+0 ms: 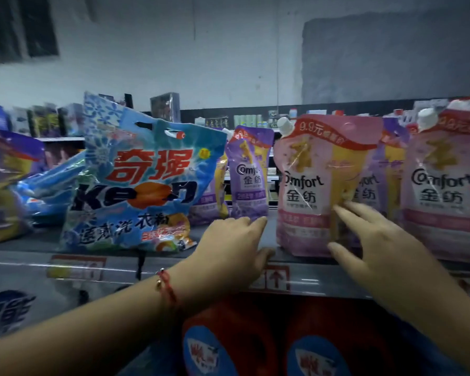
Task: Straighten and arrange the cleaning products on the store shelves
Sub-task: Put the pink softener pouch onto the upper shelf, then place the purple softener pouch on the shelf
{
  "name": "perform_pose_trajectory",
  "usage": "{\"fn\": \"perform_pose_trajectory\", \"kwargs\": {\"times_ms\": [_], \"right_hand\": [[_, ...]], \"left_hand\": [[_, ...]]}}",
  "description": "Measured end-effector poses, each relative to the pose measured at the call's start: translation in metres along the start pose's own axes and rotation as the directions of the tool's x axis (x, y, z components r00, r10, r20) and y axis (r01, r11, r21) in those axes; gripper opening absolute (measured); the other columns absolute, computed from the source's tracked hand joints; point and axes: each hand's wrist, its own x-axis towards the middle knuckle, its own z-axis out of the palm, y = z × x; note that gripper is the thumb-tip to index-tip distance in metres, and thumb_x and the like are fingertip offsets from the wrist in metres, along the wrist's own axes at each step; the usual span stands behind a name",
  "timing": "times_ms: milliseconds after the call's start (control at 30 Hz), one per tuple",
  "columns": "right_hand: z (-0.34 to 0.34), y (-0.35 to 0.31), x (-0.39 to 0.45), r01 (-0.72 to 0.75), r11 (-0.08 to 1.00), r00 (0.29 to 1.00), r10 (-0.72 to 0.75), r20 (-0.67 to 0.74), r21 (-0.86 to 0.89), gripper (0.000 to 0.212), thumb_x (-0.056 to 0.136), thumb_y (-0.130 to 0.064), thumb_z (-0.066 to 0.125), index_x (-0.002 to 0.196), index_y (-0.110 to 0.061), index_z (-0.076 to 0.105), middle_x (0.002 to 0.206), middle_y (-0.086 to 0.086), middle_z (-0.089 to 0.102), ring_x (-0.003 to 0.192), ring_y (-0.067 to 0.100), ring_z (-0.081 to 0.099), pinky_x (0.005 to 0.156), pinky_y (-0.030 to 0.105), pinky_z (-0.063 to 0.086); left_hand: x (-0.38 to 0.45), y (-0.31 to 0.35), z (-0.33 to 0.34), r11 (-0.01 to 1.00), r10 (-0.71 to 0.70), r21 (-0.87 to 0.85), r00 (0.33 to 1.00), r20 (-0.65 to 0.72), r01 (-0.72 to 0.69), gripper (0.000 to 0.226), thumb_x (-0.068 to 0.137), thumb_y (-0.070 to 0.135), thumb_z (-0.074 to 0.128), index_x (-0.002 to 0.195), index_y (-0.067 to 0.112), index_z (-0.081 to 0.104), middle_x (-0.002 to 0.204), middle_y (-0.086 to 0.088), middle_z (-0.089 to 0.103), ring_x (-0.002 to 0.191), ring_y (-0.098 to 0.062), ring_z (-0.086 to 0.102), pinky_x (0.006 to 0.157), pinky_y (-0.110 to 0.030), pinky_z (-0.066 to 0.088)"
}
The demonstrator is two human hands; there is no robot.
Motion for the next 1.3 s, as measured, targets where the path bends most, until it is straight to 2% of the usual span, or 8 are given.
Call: {"fn": "perform_pose_trajectory", "kwargs": {"times_ms": [200, 300, 467, 667, 800, 967, 1133, 1300], "right_hand": [[0.011, -0.080, 0.008, 0.316, 0.949, 0.918, -0.310, 0.248, 0.014, 0.079, 0.098, -0.060, 0.044, 0.157, -0.044, -0.005, 0.166, -0.021, 0.001, 0.153, 0.004, -0.005, 0.115, 0.015, -0.004], [0.025, -0.131, 0.020, 0.397, 0.911, 0.878, -0.413, 0.243, 0.117, 0.078, 0.097, -0.059, 0.048, 0.157, -0.046, 0.000, 0.166, -0.022, 0.002, 0.153, 0.002, -0.006, 0.116, 0.016, -0.004], [0.041, -0.227, 0.030, 0.498, 0.850, 0.815, -0.527, 0.243, 0.171, 0.076, 0.098, -0.058, 0.048, 0.157, -0.047, 0.002, 0.166, -0.024, 0.001, 0.153, 0.002, -0.006, 0.120, 0.022, -0.001], [0.058, -0.365, 0.038, 0.554, 0.793, 0.766, -0.605, 0.218, 0.253, 0.078, 0.097, -0.056, 0.053, 0.159, -0.045, 0.008, 0.165, -0.023, 0.008, 0.154, 0.004, 0.002, 0.121, 0.024, 0.005], [0.076, -0.451, 0.046, 0.575, 0.772, 0.758, -0.627, 0.180, 0.270, 0.078, 0.097, -0.053, 0.055, 0.160, -0.039, 0.011, 0.167, -0.015, 0.012, 0.154, 0.009, 0.009, 0.123, 0.029, 0.013], [0.101, -0.518, 0.063, 0.470, 0.812, 0.831, -0.539, 0.137, 0.344, 0.074, 0.095, -0.048, 0.062, 0.158, -0.032, 0.026, 0.162, -0.009, 0.031, 0.146, 0.013, 0.033, 0.114, 0.031, 0.031], [0.127, -0.547, 0.107, 0.080, 0.842, 0.953, -0.222, 0.208, 0.533, 0.066, 0.094, -0.050, 0.063, 0.146, -0.020, 0.036, 0.144, 0.003, 0.050, 0.117, 0.019, 0.050, 0.091, 0.034, 0.038], [0.171, -0.561, 0.156, -0.209, 0.470, 0.969, -0.021, 0.248, 0.857, 0.038, 0.095, -0.045, 0.064, 0.114, -0.014, 0.056, 0.110, 0.002, 0.063, 0.099, 0.017, 0.058, 0.082, 0.031, 0.043]], "left_hand": [[-0.079, -0.068, -0.023, 0.982, -0.137, 0.143, 0.987, 0.084, 0.124, 0.080, 0.094, 0.076, 0.021, 0.162, 0.037, 0.005, 0.171, -0.002, 0.009, 0.157, -0.023, 0.008, 0.128, -0.044, 0.007], [-0.113, -0.118, -0.029, 0.959, -0.224, 0.199, 0.969, 0.106, 0.201, 0.096, 0.074, 0.079, -0.004, 0.161, 0.039, 0.003, 0.171, -0.002, 0.010, 0.157, -0.024, 0.011, 0.126, -0.043, 0.011], [-0.176, -0.217, -0.041, 0.900, -0.392, 0.249, 0.914, 0.108, 0.357, 0.110, 0.065, 0.088, -0.012, 0.162, 0.039, 0.004, 0.171, -0.005, 0.012, 0.156, -0.024, 0.015, 0.126, -0.043, 0.017], [-0.251, -0.332, -0.061, 0.844, -0.494, 0.259, 0.869, 0.037, 0.469, 0.106, 0.067, 0.082, -0.007, 0.162, 0.037, 0.011, 0.170, -0.007, 0.016, 0.155, -0.025, 0.020, 0.125, -0.043, 0.021], [-0.292, -0.398, -0.066, 0.823, -0.523, 0.250, 0.852, -0.015, 0.509, 0.085, 0.090, 0.080, 0.018, 0.162, 0.035, 0.012, 0.170, -0.008, 0.016, 0.155, -0.025, 0.020, 0.124, -0.040, 0.022], [-0.311, -0.452, -0.067, 0.835, -0.518, 0.206, 0.855, -0.019, 0.510, 0.078, 0.098, 0.071, 0.034, 0.162, 0.033, 0.012, 0.170, -0.007, 0.014, 0.156, -0.025, 0.017, 0.124, -0.041, 0.020], [-0.297, -0.485, -0.060, 0.885, -0.439, 0.167, 0.898, -0.010, 0.434, 0.076, 0.099, 0.067, 0.038, 0.162, 0.032, 0.015, 0.168, -0.007, 0.019, 0.154, -0.025, 0.022, 0.123, -0.040, 0.022], [-0.260, -0.500, -0.031, 0.965, -0.262, -0.015, 0.965, -0.020, 0.261, 0.071, 0.099, 0.059, 0.048, 0.160, 0.034, 0.022, 0.170, -0.004, 0.015, 0.155, -0.020, 0.017, 0.124, -0.035, 0.019]]}}
